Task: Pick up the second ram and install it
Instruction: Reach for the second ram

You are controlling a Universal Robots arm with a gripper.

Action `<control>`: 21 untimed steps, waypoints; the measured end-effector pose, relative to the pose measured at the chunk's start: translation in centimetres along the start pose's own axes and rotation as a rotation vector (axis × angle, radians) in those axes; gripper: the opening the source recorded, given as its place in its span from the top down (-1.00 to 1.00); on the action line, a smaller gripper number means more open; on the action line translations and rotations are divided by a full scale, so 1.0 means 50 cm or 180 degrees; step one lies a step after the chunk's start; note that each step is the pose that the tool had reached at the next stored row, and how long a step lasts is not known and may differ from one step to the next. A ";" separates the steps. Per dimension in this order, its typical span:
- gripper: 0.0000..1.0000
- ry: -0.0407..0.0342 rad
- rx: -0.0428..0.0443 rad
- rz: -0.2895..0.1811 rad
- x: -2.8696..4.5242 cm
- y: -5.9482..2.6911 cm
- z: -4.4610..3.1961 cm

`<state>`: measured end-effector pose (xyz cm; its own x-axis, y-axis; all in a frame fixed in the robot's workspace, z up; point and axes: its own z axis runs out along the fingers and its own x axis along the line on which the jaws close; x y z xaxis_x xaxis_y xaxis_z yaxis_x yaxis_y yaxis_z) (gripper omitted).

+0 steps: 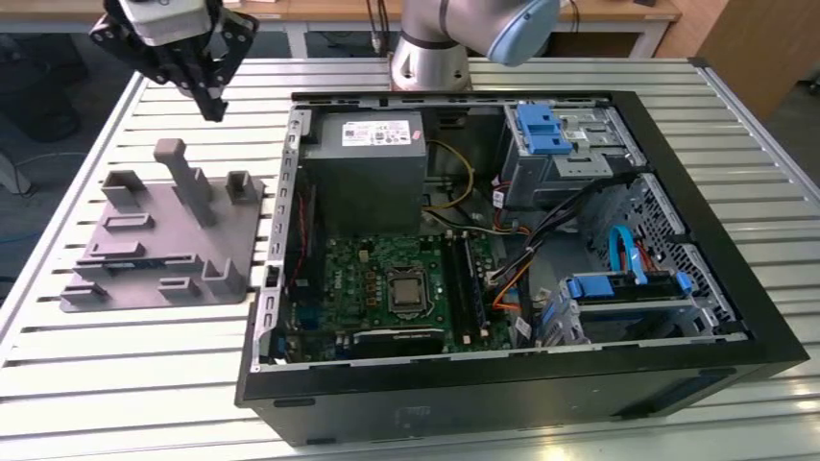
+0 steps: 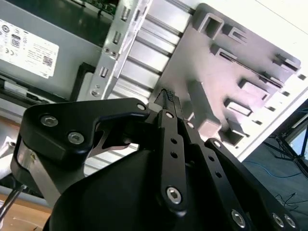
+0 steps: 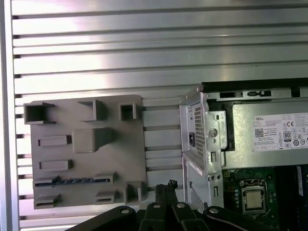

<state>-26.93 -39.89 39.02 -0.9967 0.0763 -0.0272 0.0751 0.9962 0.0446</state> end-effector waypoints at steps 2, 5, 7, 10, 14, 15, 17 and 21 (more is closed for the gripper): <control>0.80 0.0000 0.0000 -0.0001 0.018 -0.001 0.000; 0.80 0.0000 0.0000 0.0000 0.044 -0.003 0.001; 0.80 0.0000 0.0000 0.0000 0.059 -0.005 0.001; 0.80 0.0000 0.0000 0.0000 0.084 -0.007 0.002; 0.80 0.0000 0.0000 -0.0001 0.115 -0.009 0.003; 0.80 0.0000 0.0000 0.0000 0.122 -0.009 0.003; 0.80 0.0000 0.0000 0.0000 0.134 -0.010 0.004; 0.80 0.0000 0.0000 0.0000 0.155 -0.012 0.004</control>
<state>-34.72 -39.90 38.56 -0.9967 0.0762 -0.0273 0.0750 0.9962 0.0446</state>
